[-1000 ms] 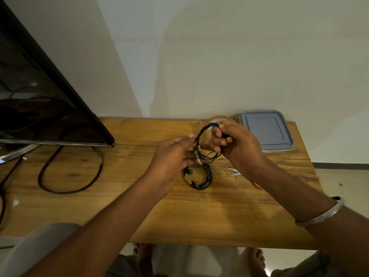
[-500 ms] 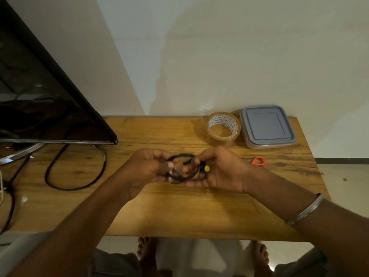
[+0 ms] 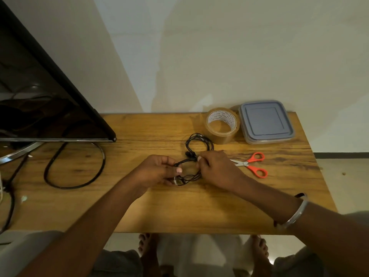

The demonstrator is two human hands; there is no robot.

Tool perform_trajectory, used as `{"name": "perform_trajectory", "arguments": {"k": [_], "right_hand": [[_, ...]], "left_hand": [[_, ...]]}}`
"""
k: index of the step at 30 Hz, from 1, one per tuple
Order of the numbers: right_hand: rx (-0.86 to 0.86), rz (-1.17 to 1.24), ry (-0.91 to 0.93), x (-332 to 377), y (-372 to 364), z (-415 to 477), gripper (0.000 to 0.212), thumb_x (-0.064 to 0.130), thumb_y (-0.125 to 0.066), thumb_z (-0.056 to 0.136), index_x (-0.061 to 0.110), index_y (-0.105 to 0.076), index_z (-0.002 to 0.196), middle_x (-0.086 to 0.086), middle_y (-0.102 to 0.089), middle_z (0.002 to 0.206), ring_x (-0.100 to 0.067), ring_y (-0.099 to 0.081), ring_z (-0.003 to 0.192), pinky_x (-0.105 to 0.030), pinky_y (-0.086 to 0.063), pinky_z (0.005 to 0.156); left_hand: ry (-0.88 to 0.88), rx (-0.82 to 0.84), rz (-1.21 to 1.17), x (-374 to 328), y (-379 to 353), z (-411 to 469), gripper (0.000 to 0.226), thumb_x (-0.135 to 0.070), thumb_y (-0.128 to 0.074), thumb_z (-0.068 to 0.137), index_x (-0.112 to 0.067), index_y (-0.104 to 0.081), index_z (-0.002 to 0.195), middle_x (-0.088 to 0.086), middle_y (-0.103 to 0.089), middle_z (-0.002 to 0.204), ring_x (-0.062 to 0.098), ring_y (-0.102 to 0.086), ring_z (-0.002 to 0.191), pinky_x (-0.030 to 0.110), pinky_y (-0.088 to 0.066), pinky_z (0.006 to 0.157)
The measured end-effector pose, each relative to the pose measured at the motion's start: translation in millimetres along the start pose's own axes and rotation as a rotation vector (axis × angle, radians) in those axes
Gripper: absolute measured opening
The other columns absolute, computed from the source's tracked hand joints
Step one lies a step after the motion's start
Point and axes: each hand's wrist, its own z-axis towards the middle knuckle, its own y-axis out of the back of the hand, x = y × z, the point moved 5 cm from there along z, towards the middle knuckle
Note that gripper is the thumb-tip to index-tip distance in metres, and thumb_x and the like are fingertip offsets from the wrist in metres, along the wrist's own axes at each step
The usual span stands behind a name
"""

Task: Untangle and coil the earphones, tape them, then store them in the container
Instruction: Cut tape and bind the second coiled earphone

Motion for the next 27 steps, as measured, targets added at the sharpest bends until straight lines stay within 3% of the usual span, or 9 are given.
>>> {"name": "perform_trajectory", "arguments": {"k": [2,5,9,13,17,20,22,24,27], "right_hand": [[-0.047,-0.155,0.052,-3,-5,-1,0.028,0.029,-0.041,0.103,0.015,-0.062,0.091,-0.007,-0.065,0.091,-0.024,-0.060,0.082,-0.034,-0.047,0.069],[-0.085,-0.290,0.054,-6,-3,-2,0.027,0.035,-0.042,0.103,0.017,-0.062,0.101,-0.006,-0.065,0.097,-0.026,-0.062,0.086,-0.034,-0.047,0.069],[-0.109,-0.361,0.053,-3,3,-4,0.026,0.037,-0.044,0.102,0.017,-0.060,0.100,-0.007,-0.066,0.097,-0.025,-0.060,0.082,-0.033,-0.044,0.066],[-0.096,-0.424,0.036,-1,6,-5,0.027,0.039,-0.045,0.101,0.018,-0.061,0.098,-0.007,-0.066,0.096,-0.021,-0.050,0.076,-0.031,-0.038,0.066],[-0.098,-0.553,0.029,11,20,-8,0.034,0.047,-0.044,0.100,0.019,-0.062,0.098,-0.002,-0.063,0.090,-0.019,-0.052,0.074,-0.030,-0.045,0.066],[-0.252,-0.534,0.072,23,50,-7,0.037,0.047,-0.043,0.101,0.021,-0.067,0.093,0.003,-0.065,0.075,-0.015,-0.061,0.063,-0.031,-0.057,0.064],[-0.389,-0.512,0.079,21,75,-3,0.032,0.043,-0.046,0.101,0.022,-0.069,0.092,0.003,-0.067,0.076,-0.014,-0.061,0.062,-0.027,-0.053,0.061],[-0.463,-0.535,0.060,9,93,2,0.025,0.039,-0.052,0.098,0.020,-0.069,0.097,0.001,-0.068,0.090,-0.019,-0.062,0.075,-0.029,-0.048,0.063],[-0.358,-0.637,-0.004,-19,96,14,0.033,0.037,-0.061,0.092,0.014,-0.066,0.116,-0.007,-0.059,0.118,-0.028,-0.055,0.107,-0.041,-0.052,0.075]], "left_hand": [[-0.070,-0.095,0.187,-1,-2,4,0.020,-0.004,-0.078,0.080,-0.003,-0.071,0.099,0.009,-0.073,0.083,0.014,-0.068,0.067,0.025,-0.056,0.058],[-0.196,-0.223,0.472,-6,-6,6,0.015,-0.013,-0.083,0.076,-0.018,-0.075,0.087,0.002,-0.074,0.077,0.011,-0.068,0.067,0.025,-0.054,0.062],[-0.241,-0.266,0.674,-12,-9,2,0.018,-0.022,-0.085,0.074,-0.019,-0.077,0.091,-0.008,-0.067,0.077,0.003,-0.062,0.071,0.020,-0.046,0.060],[-0.173,-0.240,0.640,-9,-6,2,0.039,-0.030,-0.089,0.069,-0.022,-0.068,0.101,-0.005,-0.067,0.083,0.010,-0.064,0.078,0.024,-0.050,0.067],[-0.153,-0.249,0.707,-17,2,-1,0.046,-0.047,-0.084,0.071,-0.026,-0.064,0.106,-0.009,-0.060,0.090,0.007,-0.059,0.082,0.026,-0.045,0.068],[-0.205,-0.346,0.644,-33,14,-4,0.033,-0.047,-0.074,0.082,-0.023,-0.065,0.103,-0.011,-0.059,0.087,0.002,-0.056,0.079,0.023,-0.039,0.061],[-0.267,-0.426,0.611,-44,20,-5,0.026,-0.045,-0.071,0.086,-0.022,-0.068,0.098,-0.010,-0.061,0.085,-0.001,-0.054,0.076,0.021,-0.036,0.058],[-0.316,-0.464,0.582,-52,19,-6,0.020,-0.043,-0.069,0.088,-0.023,-0.070,0.093,-0.012,-0.061,0.083,-0.004,-0.053,0.075,0.020,-0.035,0.057],[-0.373,-0.465,0.580,-58,12,-5,0.016,-0.039,-0.068,0.090,-0.023,-0.072,0.091,-0.015,-0.061,0.078,-0.003,-0.054,0.068,0.019,-0.035,0.055]]}}
